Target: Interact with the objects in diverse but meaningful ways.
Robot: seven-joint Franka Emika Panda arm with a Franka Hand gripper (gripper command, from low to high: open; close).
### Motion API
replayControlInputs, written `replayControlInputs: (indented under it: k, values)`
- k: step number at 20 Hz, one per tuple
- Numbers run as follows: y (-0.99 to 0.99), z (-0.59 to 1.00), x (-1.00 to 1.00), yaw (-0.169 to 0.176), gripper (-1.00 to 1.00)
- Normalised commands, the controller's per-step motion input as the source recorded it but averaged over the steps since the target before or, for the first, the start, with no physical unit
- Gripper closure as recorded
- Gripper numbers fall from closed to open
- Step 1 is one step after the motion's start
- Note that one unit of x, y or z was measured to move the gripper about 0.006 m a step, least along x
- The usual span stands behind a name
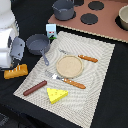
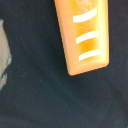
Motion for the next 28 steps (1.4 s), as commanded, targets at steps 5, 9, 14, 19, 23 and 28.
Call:
replayControlInputs:
  k: [5,9,14,19,23,28]
  values:
    - [-0.33,-0.28,-0.05,0.002,-1.0]
    - [-0.12,-0.25,-0.01,0.008,-1.0]
    - [0.14,-0.12,0.15,0.007,-1.0]
    - [0.06,-0.08,0.22,0.0,-1.0]
    - [0.0,-0.09,0.33,0.0,-1.0]
    - [-0.04,-0.19,0.19,0.0,-1.0]
